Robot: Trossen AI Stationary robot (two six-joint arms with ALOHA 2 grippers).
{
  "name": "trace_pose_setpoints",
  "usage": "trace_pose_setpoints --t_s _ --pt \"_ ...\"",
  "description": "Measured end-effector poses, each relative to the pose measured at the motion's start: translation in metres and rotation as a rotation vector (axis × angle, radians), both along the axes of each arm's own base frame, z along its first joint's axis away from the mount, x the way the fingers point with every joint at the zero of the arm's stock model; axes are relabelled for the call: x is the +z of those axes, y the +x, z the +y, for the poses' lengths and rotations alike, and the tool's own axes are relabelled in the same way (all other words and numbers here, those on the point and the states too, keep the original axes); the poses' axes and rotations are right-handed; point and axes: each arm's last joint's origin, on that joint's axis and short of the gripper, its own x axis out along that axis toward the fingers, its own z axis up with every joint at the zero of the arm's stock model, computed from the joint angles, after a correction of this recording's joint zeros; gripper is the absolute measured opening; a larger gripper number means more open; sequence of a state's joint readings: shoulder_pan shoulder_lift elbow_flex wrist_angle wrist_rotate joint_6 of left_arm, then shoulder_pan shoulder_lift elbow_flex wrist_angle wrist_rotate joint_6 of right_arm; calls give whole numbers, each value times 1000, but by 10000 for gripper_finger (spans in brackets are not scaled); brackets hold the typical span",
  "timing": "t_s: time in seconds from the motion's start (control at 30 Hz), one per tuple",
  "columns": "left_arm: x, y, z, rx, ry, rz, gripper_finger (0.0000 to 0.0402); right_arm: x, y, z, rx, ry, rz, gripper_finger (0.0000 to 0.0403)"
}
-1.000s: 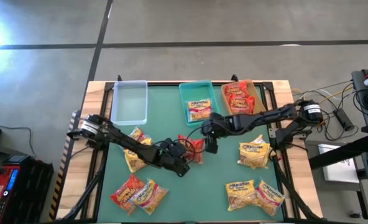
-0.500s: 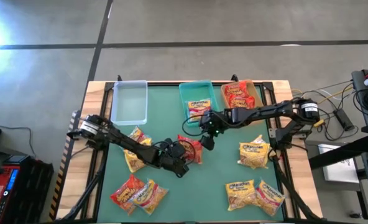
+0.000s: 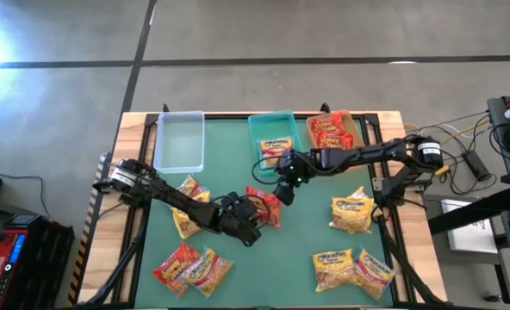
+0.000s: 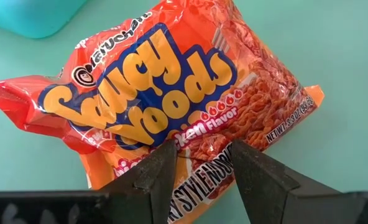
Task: Sort Maruchan noodles
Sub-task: Put the orange noodle pack into the orange bin
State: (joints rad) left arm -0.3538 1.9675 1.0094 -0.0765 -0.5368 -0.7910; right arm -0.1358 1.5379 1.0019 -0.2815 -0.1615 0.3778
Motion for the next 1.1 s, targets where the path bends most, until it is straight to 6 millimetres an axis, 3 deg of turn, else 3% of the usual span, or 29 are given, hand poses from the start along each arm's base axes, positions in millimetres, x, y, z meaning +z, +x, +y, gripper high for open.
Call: trace_pose_setpoints --t_s 0.3,0.47,0.67,1.1 --pt "0 0 0 9 18 -10 142 -2 -1 -13 -86 75 -6 278" --pt "0 0 0 -6 39 -7 142 -9 13 -5 -53 129 -73 279" --pt "-1 -1 -1 -13 63 -6 142 -30 20 -5 -50 152 -25 276" --pt "-2 -1 0 -28 87 0 142 -37 31 7 37 288 -76 274"
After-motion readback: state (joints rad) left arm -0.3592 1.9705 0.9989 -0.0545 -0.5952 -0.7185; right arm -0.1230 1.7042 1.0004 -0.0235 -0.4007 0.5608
